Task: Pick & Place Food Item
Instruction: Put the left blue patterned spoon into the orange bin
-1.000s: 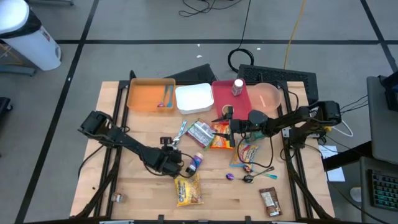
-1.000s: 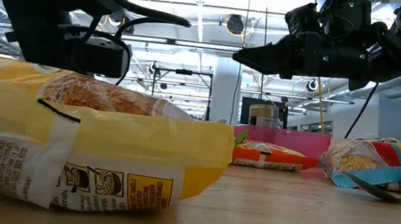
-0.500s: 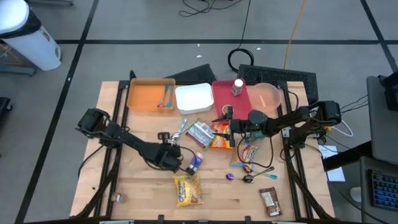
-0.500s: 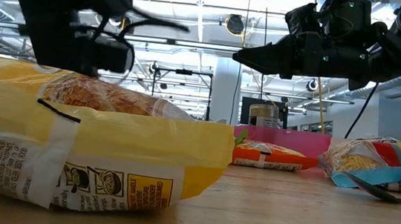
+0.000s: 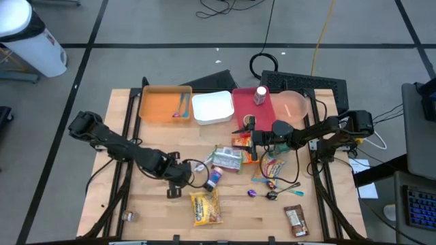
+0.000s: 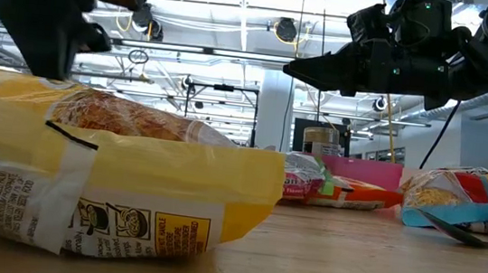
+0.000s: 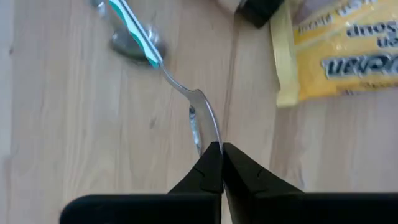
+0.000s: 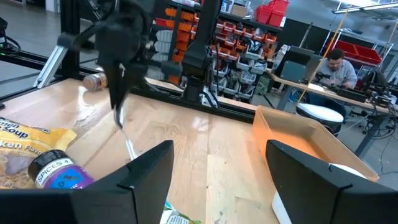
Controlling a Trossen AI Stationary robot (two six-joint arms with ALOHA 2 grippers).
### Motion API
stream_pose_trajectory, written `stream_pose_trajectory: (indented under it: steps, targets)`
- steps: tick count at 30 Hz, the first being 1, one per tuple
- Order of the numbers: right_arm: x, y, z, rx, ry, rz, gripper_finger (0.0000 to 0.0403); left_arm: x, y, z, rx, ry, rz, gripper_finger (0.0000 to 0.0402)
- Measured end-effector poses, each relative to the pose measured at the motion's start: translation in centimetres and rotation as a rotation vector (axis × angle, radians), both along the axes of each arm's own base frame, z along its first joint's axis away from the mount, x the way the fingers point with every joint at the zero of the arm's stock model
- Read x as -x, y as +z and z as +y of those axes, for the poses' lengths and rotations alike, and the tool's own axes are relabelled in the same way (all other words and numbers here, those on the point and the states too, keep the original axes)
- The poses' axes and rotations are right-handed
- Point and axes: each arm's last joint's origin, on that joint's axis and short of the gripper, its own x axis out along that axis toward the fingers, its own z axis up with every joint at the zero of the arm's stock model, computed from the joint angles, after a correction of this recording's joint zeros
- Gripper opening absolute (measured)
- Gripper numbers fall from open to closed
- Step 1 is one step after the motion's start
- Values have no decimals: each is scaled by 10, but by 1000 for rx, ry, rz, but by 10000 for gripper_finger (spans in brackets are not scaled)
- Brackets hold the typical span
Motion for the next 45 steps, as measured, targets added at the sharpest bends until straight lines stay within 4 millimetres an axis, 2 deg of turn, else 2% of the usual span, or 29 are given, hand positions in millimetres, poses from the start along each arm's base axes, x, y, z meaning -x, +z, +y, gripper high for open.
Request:
stream_pose_trajectory:
  steps: [8,14,31,37,45]
  targets:
    - [0,0,0,0,0,0,251,20,12,7,-80,112,192,3]
    - [0,0,0,0,0,0,251,24,21,9,-103,132,247,3]
    - [0,0,0,0,1,0,251,31,91,18,-236,213,284,2]
    - [0,0,0,-1,1,-1,251,23,99,32,-268,211,245,2]
    - [0,0,0,-1,0,-1,251,14,99,64,-378,210,238,1]
